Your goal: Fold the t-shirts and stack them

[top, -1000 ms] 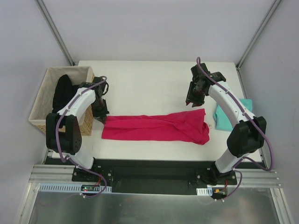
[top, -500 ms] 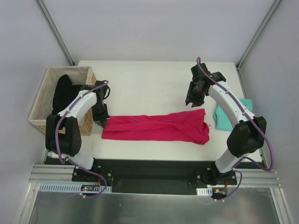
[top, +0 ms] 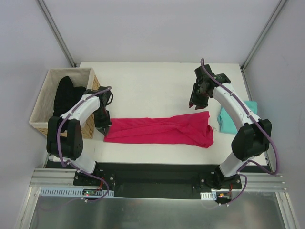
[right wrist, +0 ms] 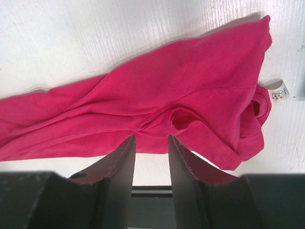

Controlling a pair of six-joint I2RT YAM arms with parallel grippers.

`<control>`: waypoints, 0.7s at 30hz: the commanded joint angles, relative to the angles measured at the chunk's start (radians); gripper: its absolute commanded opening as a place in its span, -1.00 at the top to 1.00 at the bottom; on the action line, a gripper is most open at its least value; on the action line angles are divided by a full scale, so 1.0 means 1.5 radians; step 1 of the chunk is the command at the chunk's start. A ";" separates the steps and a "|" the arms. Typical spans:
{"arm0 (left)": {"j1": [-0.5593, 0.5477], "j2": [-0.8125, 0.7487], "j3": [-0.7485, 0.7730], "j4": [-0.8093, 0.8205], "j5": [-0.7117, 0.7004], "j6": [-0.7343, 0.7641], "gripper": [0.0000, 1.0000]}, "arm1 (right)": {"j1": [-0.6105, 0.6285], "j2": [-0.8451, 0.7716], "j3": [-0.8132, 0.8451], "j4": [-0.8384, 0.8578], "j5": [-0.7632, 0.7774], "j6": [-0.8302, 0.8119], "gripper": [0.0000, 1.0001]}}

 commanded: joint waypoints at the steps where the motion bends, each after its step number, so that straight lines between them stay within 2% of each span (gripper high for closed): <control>1: -0.008 -0.008 -0.016 -0.024 -0.028 -0.011 0.81 | -0.006 -0.011 0.024 -0.010 -0.001 0.002 0.26; 11: -0.012 0.018 0.068 -0.010 -0.015 -0.011 0.73 | -0.010 -0.001 0.037 -0.016 0.004 -0.002 0.26; 21: -0.030 0.100 0.126 0.006 -0.003 0.003 0.74 | -0.015 0.001 0.040 -0.019 0.007 -0.001 0.26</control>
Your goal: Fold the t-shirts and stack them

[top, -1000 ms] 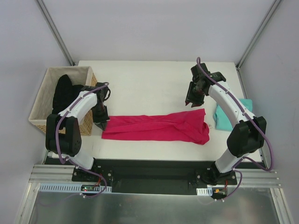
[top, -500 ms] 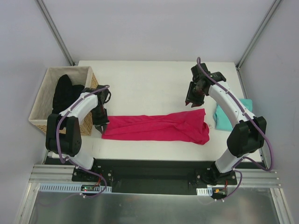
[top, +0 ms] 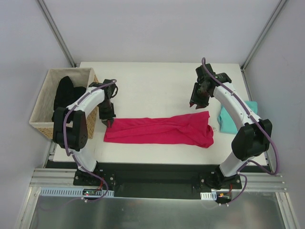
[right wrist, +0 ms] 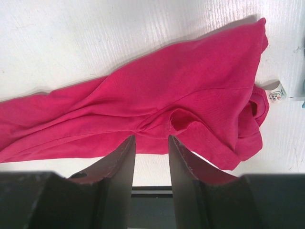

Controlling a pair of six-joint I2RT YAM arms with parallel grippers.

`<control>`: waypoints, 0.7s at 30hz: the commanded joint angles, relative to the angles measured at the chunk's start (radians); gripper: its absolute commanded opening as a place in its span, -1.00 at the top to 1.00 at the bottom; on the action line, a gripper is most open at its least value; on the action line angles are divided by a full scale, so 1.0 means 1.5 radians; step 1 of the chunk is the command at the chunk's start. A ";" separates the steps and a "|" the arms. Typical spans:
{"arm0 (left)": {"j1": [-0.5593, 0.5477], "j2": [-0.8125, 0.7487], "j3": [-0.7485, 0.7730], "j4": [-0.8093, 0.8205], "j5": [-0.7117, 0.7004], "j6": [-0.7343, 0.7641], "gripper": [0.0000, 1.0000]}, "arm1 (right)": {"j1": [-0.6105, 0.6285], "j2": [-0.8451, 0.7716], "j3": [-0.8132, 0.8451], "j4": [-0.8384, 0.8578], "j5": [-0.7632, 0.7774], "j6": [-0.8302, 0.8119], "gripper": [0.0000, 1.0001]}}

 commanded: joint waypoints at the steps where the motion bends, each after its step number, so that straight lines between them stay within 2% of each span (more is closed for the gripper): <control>1: -0.014 0.022 0.028 -0.005 0.007 0.004 0.74 | -0.007 -0.001 0.031 -0.015 0.006 0.002 0.26; 14: -0.014 0.121 0.120 0.017 -0.018 -0.001 0.63 | -0.023 0.014 0.041 -0.018 0.033 -0.017 0.24; 21: 0.015 0.167 0.158 0.019 -0.021 0.005 0.64 | -0.082 0.008 -0.005 0.017 0.000 -0.009 0.21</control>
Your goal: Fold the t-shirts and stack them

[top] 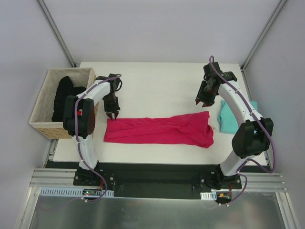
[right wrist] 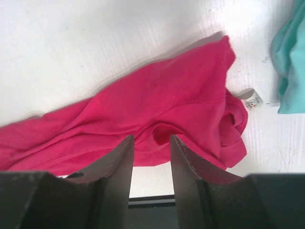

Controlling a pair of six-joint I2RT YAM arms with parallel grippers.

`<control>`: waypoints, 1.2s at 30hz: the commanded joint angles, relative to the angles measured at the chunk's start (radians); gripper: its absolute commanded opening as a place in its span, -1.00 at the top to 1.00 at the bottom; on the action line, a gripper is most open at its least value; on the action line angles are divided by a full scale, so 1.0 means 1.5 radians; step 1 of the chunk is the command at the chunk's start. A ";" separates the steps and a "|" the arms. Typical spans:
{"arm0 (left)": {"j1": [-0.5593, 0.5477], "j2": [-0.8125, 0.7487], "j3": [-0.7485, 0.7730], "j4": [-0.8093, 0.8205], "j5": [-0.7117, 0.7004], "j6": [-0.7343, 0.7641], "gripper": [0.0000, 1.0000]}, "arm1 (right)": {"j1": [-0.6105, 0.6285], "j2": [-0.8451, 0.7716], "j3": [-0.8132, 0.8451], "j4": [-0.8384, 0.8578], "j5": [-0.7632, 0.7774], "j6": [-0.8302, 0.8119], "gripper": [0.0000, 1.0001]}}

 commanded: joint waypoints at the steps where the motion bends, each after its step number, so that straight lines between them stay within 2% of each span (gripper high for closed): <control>1: 0.022 0.019 0.030 -0.012 -0.020 0.007 0.64 | -0.040 -0.002 -0.022 0.017 -0.023 0.000 0.21; 21: 0.065 0.000 -0.019 0.002 -0.033 0.006 0.65 | -0.084 0.024 -0.041 0.039 -0.066 -0.006 0.21; 28: 0.067 0.006 -0.019 0.002 -0.029 0.005 0.65 | -0.097 0.012 -0.058 0.054 -0.085 -0.006 -0.10; 36: 0.067 0.007 -0.020 0.006 -0.026 0.005 0.65 | -0.112 0.010 -0.084 0.056 -0.087 0.000 -0.11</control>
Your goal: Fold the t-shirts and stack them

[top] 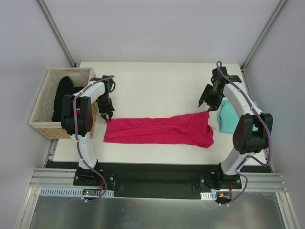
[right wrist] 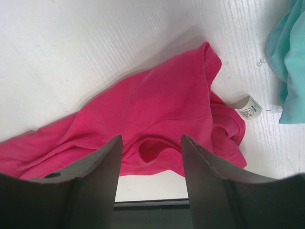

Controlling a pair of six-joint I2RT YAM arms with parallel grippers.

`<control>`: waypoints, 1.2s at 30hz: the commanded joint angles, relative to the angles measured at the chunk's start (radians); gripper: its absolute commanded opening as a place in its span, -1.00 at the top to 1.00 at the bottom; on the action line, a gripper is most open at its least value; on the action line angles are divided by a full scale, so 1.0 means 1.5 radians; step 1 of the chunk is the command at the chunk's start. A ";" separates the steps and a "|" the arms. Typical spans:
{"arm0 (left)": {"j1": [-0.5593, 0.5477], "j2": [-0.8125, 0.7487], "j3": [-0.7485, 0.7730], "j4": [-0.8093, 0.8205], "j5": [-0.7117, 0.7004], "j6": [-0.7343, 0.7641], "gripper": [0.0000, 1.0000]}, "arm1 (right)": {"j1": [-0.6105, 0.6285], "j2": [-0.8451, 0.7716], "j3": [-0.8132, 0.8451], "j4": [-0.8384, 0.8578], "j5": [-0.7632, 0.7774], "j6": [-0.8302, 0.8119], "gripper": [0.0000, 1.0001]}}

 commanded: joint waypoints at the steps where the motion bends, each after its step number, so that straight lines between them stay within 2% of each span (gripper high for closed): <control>1: 0.007 -0.018 -0.005 -0.008 -0.008 0.002 0.65 | -0.012 -0.019 -0.021 0.005 -0.018 0.003 -0.11; 16: 0.008 -0.020 -0.008 -0.006 -0.001 0.004 0.66 | -0.053 0.002 -0.091 0.072 0.007 0.033 -0.06; 29: 0.008 -0.023 -0.005 -0.009 0.002 0.007 0.66 | -0.077 0.119 -0.005 0.088 -0.006 0.013 0.02; 32: 0.008 -0.028 -0.008 -0.012 0.000 0.005 0.66 | -0.077 0.132 0.001 0.095 -0.004 0.008 0.12; 36: 0.008 -0.033 -0.007 -0.015 -0.002 0.004 0.66 | -0.090 0.141 0.003 0.095 -0.005 0.004 0.63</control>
